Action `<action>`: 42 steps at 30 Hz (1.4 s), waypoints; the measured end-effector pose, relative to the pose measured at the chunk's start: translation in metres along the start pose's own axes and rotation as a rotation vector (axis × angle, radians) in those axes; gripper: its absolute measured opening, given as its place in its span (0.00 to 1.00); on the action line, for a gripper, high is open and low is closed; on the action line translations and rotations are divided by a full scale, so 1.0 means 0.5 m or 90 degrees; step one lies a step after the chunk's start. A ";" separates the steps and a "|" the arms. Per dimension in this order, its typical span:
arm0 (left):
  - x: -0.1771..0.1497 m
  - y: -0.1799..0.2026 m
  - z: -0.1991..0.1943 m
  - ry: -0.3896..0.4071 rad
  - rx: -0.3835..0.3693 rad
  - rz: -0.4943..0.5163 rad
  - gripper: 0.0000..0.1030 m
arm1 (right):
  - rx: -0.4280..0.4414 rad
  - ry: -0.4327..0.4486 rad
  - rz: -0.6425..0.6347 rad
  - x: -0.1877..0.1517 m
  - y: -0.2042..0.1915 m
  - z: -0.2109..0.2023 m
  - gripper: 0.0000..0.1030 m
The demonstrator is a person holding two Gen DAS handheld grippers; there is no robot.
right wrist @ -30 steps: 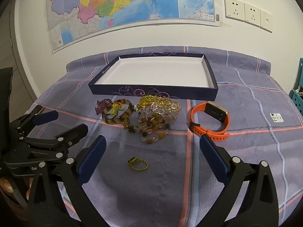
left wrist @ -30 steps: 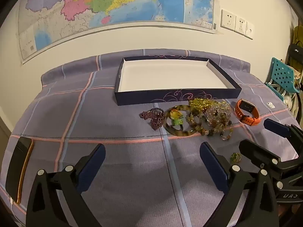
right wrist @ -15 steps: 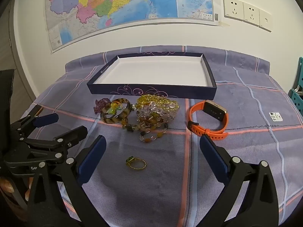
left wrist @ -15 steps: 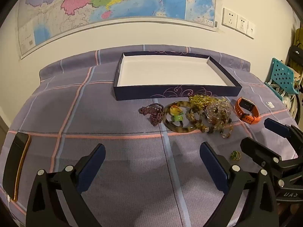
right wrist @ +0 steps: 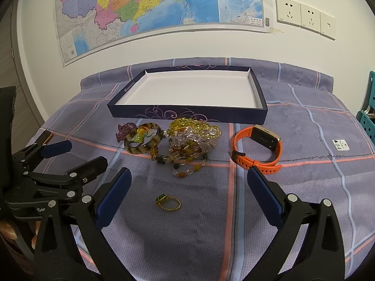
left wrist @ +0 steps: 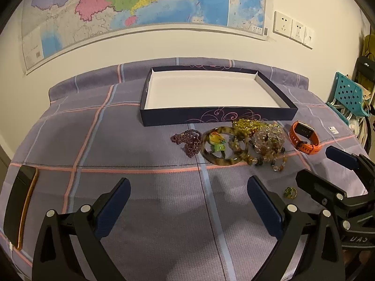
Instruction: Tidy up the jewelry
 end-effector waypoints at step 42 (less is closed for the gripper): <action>-0.011 -0.006 0.010 -0.024 -0.021 -0.013 0.93 | -0.007 -0.003 -0.002 -0.003 0.000 0.002 0.95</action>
Point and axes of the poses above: each gripper's, at about its wrist camera, not at the fingertips, and z roughly the way its jaws point, y to its right, x to its top, the point moved 10 cm from there along z, roughly the way its jaws point, and after that the axes turned 4 degrees about -y, right-handed, at the moved point
